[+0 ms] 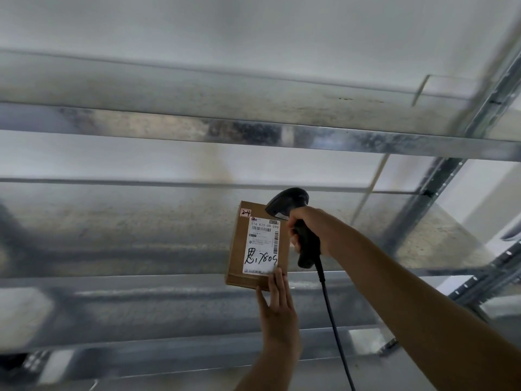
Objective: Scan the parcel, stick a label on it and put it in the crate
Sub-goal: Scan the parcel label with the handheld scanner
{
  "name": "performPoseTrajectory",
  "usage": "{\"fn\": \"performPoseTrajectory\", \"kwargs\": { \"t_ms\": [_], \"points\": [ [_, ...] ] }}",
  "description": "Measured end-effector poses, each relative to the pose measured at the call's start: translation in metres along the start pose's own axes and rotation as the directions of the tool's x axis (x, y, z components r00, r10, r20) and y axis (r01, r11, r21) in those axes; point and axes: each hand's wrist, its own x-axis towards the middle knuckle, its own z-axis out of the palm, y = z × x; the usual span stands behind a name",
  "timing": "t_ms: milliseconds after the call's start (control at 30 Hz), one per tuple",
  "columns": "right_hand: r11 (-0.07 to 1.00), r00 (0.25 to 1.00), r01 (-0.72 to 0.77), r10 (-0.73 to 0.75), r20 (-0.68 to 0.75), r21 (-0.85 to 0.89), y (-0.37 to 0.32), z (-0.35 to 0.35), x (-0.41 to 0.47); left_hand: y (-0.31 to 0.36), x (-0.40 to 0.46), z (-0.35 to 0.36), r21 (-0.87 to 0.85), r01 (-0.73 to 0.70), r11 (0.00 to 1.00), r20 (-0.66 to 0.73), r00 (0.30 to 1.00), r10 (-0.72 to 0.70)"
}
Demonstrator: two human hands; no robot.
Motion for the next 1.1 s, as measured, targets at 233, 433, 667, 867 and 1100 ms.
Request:
{"fn": "performPoseTrajectory", "kwargs": {
  "t_ms": [233, 433, 667, 867, 1100],
  "points": [
    [1.0, 1.0, 0.003, -0.003, 0.0, -0.023, -0.004, 0.001, -0.005, 0.0, 0.002, -0.006, 0.045, -0.015, 0.999, 0.047, 0.999, 0.013],
    [0.999, 0.999, 0.032, -0.032, -0.014, -0.04, -0.005, -0.001, -0.008, 0.002, -0.001, -0.009, 0.123, -0.045, 0.991, 0.048, 0.998, 0.04],
    [0.998, 0.999, 0.011, -0.014, -0.047, -0.068, -0.006, -0.001, -0.011, 0.001, 0.001, -0.006, 0.075, -0.049, 0.996, 0.039, 0.998, 0.047],
    [0.997, 0.999, 0.027, -0.03, -0.033, -0.072, -0.006, -0.001, -0.011, 0.001, -0.001, -0.012, 0.086, -0.051, 0.995, 0.058, 0.997, 0.046],
    [0.995, 0.996, 0.034, -0.042, -0.083, -0.093, -0.007, -0.001, -0.01, 0.002, 0.004, -0.014, 0.084, -0.049, 0.995, 0.047, 0.998, 0.045]
  ]
}}
